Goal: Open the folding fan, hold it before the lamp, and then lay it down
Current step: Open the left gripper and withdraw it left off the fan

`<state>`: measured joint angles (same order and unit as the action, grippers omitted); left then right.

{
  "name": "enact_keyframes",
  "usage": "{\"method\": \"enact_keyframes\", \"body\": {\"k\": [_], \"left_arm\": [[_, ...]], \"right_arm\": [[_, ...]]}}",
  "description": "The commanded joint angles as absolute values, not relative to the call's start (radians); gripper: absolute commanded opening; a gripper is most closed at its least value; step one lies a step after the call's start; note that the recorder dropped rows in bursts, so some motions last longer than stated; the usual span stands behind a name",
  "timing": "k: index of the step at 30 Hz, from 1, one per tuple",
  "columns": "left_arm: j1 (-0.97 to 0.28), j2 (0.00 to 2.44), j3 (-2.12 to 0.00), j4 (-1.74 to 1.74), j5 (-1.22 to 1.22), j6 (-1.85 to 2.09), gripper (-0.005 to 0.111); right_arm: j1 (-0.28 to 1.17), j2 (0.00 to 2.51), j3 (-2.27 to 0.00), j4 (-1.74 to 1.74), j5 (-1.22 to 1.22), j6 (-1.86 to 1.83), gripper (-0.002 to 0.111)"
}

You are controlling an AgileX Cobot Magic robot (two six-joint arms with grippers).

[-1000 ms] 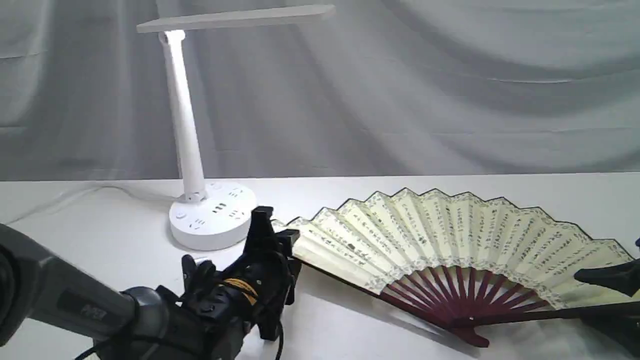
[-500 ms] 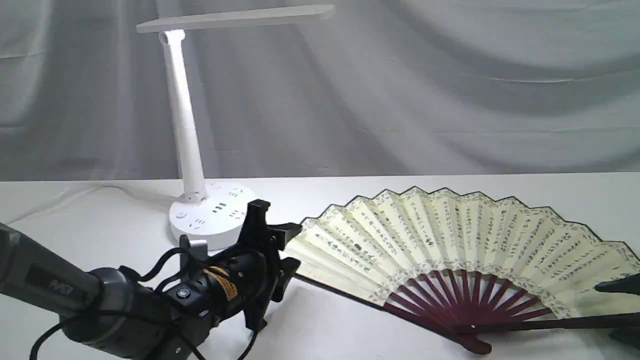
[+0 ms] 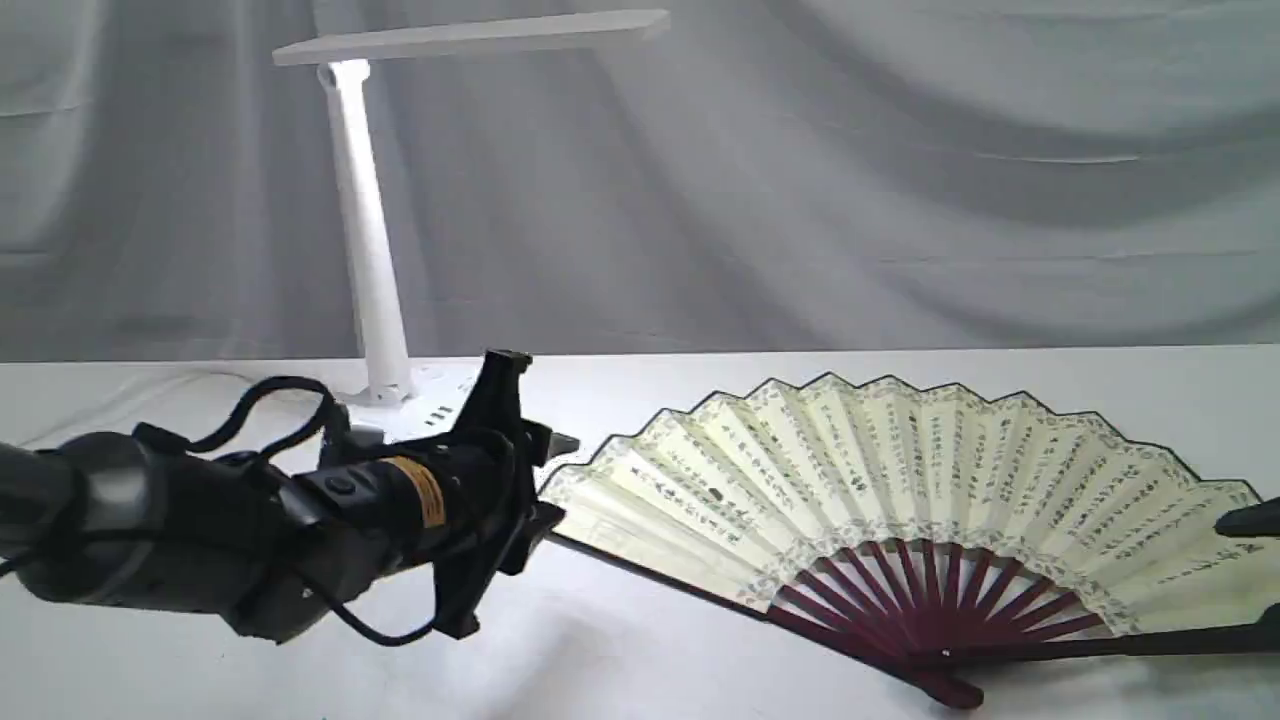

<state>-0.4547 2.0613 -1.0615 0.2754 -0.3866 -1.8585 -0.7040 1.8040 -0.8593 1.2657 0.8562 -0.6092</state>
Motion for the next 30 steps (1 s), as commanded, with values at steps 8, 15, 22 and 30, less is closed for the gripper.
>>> {"method": "enact_keyframes", "body": {"k": [8, 15, 22, 30], "left_arm": [[-0.452, 1.884, -1.065, 0.405, 0.0, -1.851, 0.032], [-0.452, 1.776, -1.065, 0.458, 0.219, -1.685, 0.007], [-0.439, 1.692, -1.065, 0.336, 0.474, -1.396, 0.0], [-0.351, 1.671, -1.065, 0.066, 0.692, -0.758, 0.0]], "right_arm": [[-0.705, 1.669, -0.859, 1.167, 0.927, -0.564, 0.048], [-0.589, 1.609, -0.859, 1.04, 0.917, -0.564, 0.032], [-0.453, 1.578, -0.859, 0.911, 0.874, -0.507, 0.032], [-0.334, 1.575, -0.859, 0.678, 0.844, -0.399, 0.025]]}}
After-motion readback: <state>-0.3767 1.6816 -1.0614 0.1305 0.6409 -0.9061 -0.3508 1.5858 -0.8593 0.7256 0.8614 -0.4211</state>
